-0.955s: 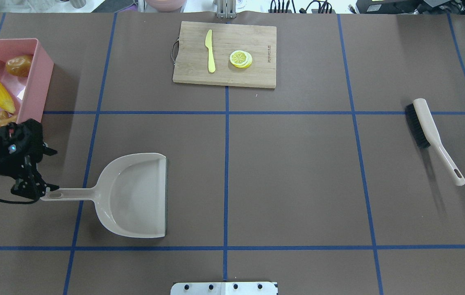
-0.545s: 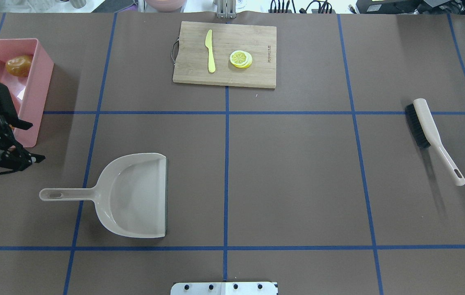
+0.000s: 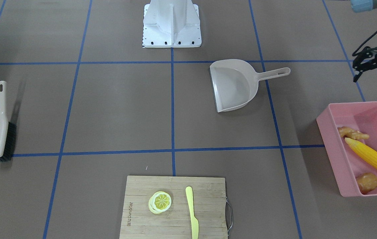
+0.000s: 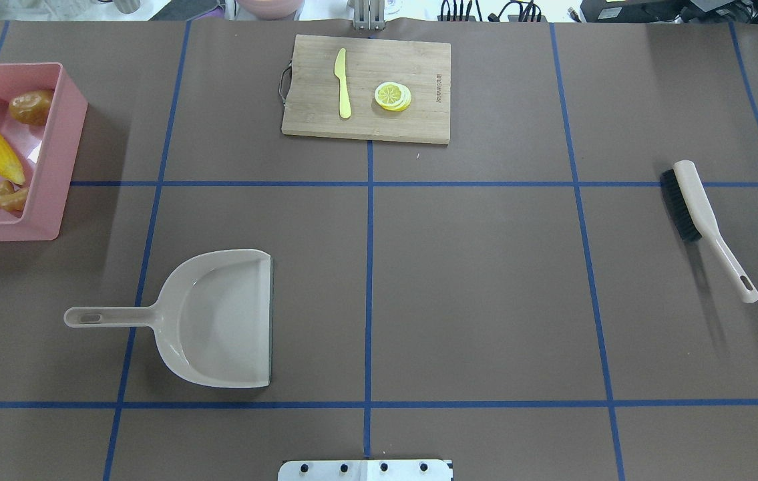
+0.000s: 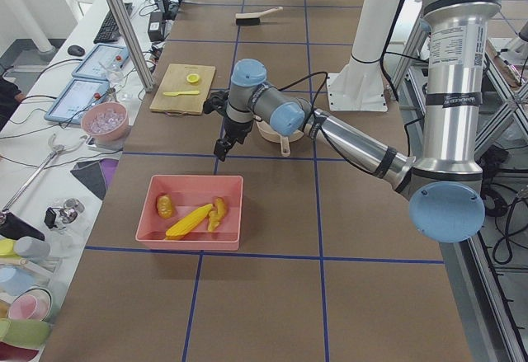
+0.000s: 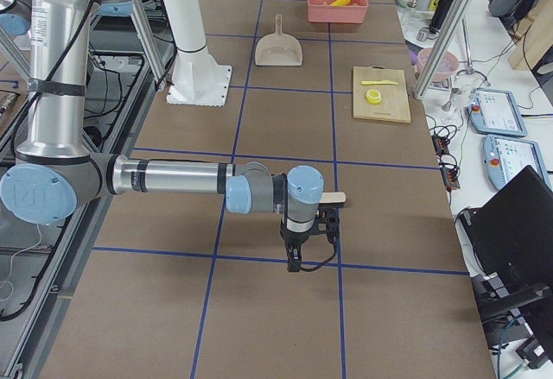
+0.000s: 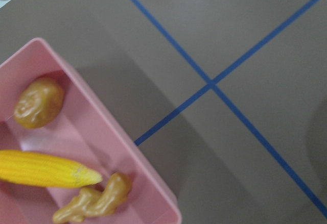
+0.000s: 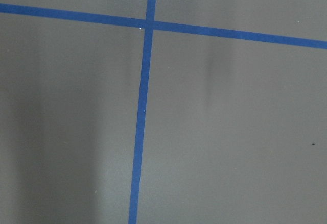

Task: Sweep and dump trash into bin

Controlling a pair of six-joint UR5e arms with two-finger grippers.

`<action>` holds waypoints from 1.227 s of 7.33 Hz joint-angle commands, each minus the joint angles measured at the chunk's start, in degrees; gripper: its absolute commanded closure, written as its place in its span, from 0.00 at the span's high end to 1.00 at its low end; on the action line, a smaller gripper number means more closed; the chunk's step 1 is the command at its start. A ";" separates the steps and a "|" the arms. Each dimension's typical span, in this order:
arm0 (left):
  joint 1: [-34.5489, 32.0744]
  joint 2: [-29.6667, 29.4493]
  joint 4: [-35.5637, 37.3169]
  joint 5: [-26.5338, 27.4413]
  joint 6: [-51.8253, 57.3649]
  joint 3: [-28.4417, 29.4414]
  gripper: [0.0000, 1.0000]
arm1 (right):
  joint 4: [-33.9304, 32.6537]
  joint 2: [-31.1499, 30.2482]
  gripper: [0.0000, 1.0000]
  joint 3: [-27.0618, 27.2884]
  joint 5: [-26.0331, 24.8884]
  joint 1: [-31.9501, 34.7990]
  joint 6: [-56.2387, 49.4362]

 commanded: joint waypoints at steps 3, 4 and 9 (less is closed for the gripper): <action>-14.07 2.03 13.87 -11.14 0.56 5.52 0.98 | -0.03 0.00 1.00 0.00 0.00 0.00 0.00; -16.79 5.88 12.58 -11.23 0.74 9.02 0.98 | -0.03 0.00 1.00 0.00 0.00 0.00 0.00; -17.78 2.78 9.61 -11.14 0.39 22.39 0.98 | -0.03 0.00 1.00 -0.09 0.00 0.00 0.00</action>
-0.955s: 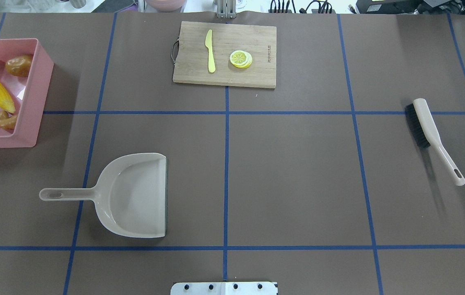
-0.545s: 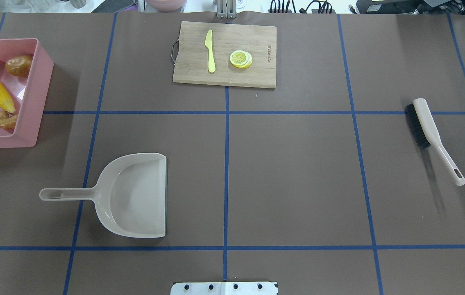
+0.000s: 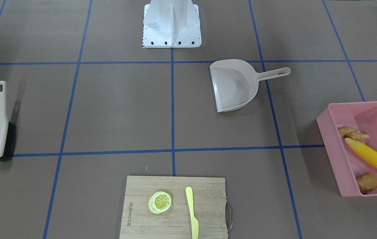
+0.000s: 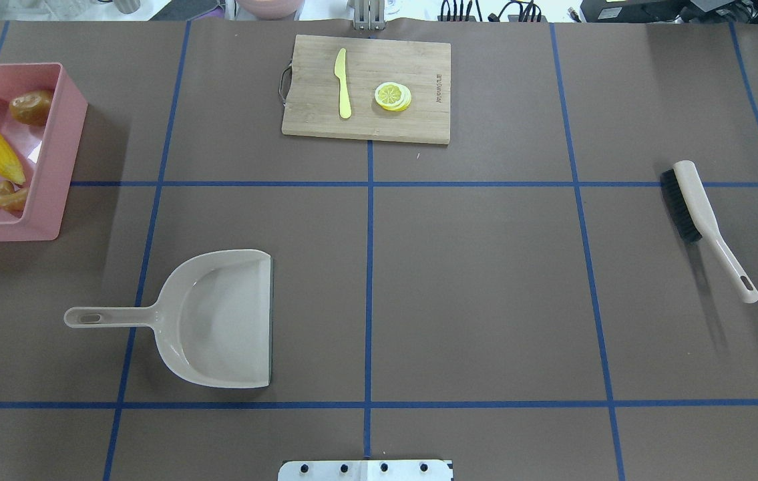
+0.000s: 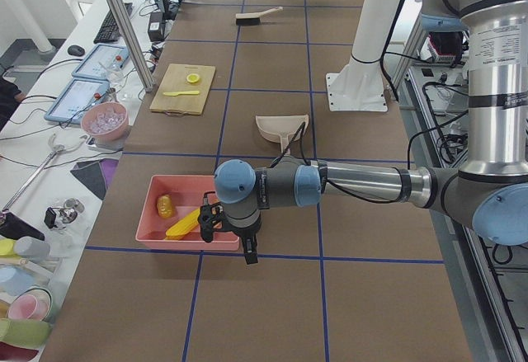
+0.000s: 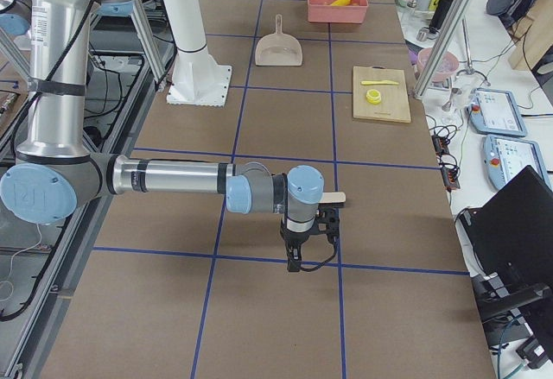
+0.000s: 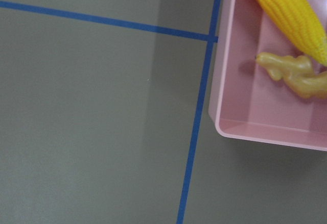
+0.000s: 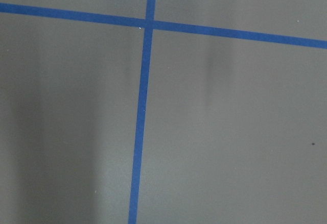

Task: Sweep and dump trash into bin

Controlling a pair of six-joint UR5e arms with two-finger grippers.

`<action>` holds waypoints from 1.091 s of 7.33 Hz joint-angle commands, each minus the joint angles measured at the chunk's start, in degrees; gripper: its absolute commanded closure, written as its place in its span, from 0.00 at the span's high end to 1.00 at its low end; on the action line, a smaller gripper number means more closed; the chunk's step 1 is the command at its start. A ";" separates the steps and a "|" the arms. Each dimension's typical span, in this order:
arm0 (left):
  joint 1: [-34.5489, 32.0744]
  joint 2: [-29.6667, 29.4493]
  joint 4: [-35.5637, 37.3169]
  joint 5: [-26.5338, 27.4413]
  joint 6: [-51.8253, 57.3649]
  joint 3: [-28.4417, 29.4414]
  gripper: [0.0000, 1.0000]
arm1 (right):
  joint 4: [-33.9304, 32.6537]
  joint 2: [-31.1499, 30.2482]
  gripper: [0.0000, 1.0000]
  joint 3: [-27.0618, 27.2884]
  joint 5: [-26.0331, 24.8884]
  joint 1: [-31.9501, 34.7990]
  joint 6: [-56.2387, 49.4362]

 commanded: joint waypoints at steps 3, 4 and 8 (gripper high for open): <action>-0.01 -2.40 -13.23 -0.15 -0.45 7.69 0.98 | 0.09 0.09 1.00 0.05 -0.09 0.00 0.00; -0.01 -2.49 -13.15 -2.06 -0.45 6.56 0.98 | 0.09 0.00 1.00 -0.03 -0.09 0.00 0.00; -0.10 -1.26 -12.62 -5.60 -0.45 4.17 0.98 | 0.00 0.00 1.00 -0.03 0.00 0.00 0.00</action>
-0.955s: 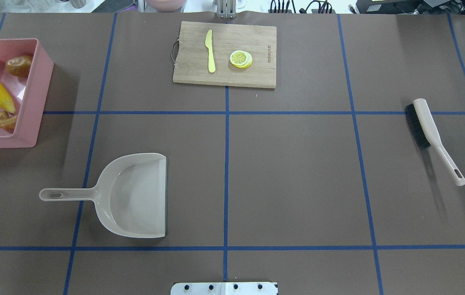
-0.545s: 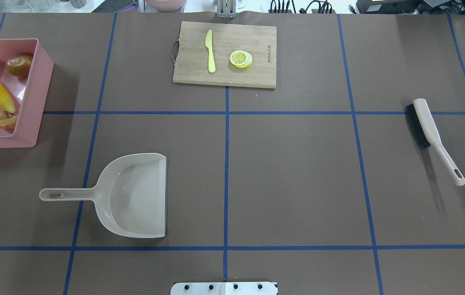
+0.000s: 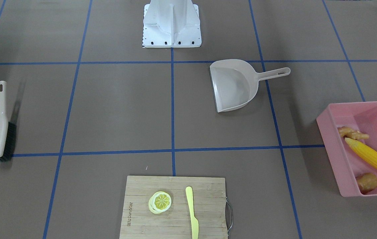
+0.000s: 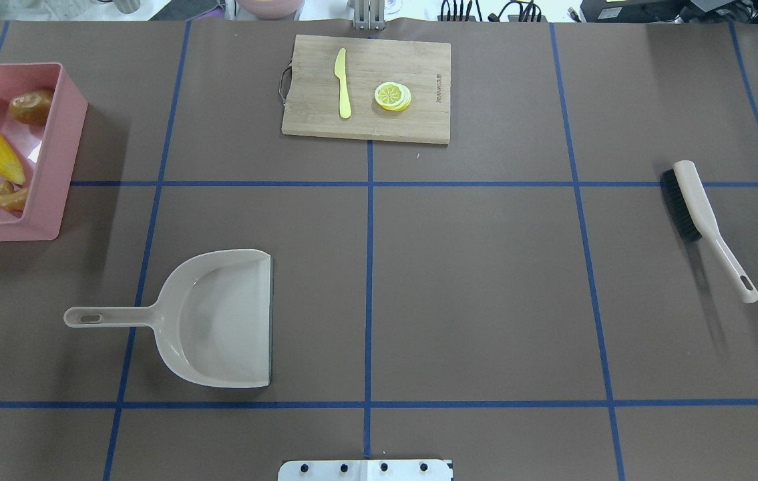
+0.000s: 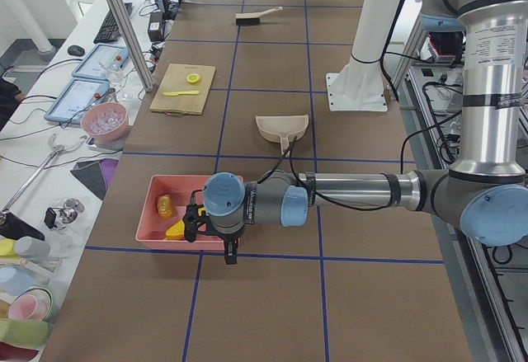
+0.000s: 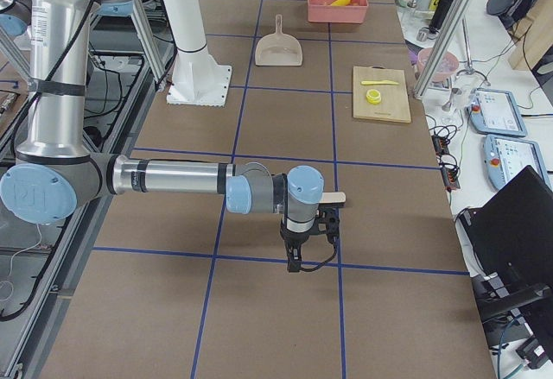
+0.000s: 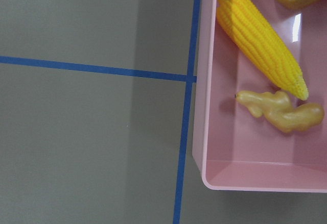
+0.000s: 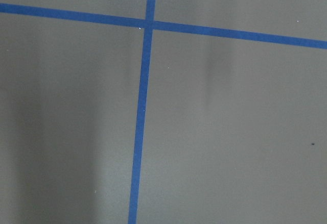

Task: Sweep and dump trash into bin

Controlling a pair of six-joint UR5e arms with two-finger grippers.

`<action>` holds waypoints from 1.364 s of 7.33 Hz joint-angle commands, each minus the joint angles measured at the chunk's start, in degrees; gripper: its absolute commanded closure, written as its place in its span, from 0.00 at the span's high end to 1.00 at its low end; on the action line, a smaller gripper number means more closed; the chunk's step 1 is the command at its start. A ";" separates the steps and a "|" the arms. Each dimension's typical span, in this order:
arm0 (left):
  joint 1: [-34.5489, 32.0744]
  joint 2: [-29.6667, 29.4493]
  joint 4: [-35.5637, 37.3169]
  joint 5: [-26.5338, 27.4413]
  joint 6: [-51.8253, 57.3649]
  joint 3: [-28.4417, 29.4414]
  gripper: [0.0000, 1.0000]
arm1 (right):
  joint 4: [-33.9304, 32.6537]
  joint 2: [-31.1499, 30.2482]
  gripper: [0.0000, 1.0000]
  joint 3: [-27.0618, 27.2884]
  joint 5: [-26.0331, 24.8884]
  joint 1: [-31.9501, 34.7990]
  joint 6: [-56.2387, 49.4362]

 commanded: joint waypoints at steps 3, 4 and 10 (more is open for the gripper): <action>0.05 1.92 -0.17 4.42 0.68 -0.46 0.98 | -0.03 0.00 1.00 -0.29 -0.08 0.00 0.00; 0.06 2.63 -0.35 4.88 0.68 -0.72 0.98 | -0.03 0.00 1.00 -0.29 0.01 0.00 0.00; 0.06 2.64 -0.26 4.98 0.68 -0.81 0.98 | -0.03 0.00 1.00 -0.29 0.01 0.00 0.00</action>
